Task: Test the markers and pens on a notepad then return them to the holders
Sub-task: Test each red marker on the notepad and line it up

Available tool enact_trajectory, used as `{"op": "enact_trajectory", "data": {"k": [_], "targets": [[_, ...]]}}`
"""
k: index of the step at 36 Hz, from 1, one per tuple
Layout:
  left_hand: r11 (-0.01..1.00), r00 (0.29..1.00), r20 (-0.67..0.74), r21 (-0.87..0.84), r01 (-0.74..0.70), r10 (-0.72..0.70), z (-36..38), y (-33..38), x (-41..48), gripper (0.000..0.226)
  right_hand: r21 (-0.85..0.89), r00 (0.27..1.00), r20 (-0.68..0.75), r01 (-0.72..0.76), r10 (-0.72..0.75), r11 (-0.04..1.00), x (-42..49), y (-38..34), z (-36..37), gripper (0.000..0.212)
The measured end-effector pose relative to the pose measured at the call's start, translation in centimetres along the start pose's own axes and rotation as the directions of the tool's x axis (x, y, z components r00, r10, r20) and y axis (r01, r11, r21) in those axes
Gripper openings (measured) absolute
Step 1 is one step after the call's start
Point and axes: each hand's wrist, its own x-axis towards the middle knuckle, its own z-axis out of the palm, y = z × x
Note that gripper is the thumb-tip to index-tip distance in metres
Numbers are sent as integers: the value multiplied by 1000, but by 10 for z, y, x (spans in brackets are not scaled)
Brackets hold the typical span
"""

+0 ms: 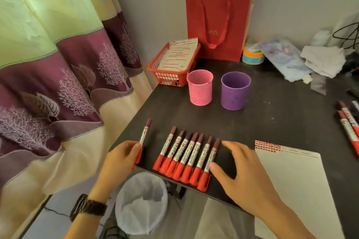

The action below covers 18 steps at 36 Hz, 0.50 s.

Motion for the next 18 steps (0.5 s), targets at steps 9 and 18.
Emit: {"op": "enact_trajectory", "data": {"k": [9,18], "targets": [[975,992,28,184,-127,124,16,7,3,15,-25,995,95,-15,18,1000,-3,-8,34,102],[949,979,21,240,-202,203,27,0,-5,15,-122,995,102,13,0,992,-8,-9,38,100]]}}
